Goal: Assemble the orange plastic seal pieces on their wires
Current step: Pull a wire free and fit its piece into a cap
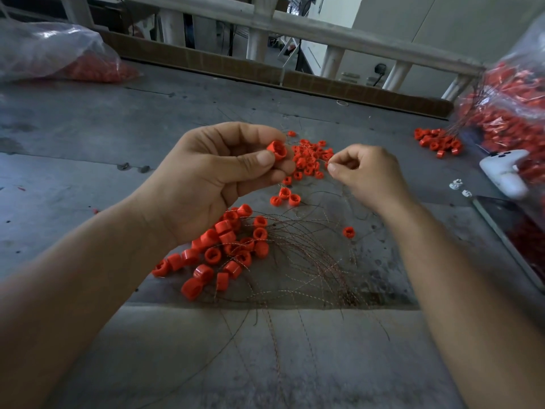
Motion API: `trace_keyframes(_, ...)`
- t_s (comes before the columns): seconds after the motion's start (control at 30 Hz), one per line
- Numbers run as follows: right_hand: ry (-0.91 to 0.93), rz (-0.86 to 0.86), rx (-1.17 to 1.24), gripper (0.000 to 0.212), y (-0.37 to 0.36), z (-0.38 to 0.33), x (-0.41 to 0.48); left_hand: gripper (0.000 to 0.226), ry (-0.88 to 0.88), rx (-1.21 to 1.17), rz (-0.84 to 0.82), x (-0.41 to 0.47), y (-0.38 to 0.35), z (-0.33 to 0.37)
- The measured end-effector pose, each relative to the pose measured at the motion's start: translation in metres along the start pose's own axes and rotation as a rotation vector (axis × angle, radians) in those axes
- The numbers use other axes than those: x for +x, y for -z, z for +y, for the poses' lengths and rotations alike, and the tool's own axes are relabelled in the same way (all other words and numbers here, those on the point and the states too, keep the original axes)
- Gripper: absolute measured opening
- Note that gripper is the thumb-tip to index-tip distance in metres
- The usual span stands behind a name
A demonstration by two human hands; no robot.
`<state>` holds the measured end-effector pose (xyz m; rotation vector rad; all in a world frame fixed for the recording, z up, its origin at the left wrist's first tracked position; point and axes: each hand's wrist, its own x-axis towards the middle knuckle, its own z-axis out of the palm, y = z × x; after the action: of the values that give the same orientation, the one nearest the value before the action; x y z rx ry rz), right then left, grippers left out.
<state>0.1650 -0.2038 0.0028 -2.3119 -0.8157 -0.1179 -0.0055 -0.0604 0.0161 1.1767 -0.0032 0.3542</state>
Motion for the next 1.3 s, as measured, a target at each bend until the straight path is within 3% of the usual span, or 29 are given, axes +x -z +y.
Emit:
trace_keyframes(0.23,0.063,-0.041,-0.224,0.023,-0.019,0.011,0.012,0.021,-0.001,0.016,-0.022,0.0,0.001,0.001)
trace_keyframes(0.53,0.103,-0.032,-0.236,0.014,-0.025,0.011,0.013,0.017,0.018,0.047,-0.059,0.0,0.001,0.001)
trace_keyframes(0.67,0.037,0.082,0.051,0.016,-0.009,0.004,0.01,0.02,0.041,0.061,-0.047,-0.001,0.001,0.001)
trace_keyframes(0.77,0.03,0.036,0.399,0.022,0.003,-0.007,0.002,0.02,0.058,0.08,-0.049,-0.001,0.0,0.001)
trace_keyframes(0.9,0.085,-0.089,0.637,0.025,0.007,-0.025,-0.011,0.019,0.072,0.102,-0.037,-0.001,-0.001,0.001)
trace_keyframes(1.3,0.147,-0.33,0.87,0.027,0.006,-0.045,-0.027,0.019,0.089,0.117,0.01,0.0,-0.001,0.001)
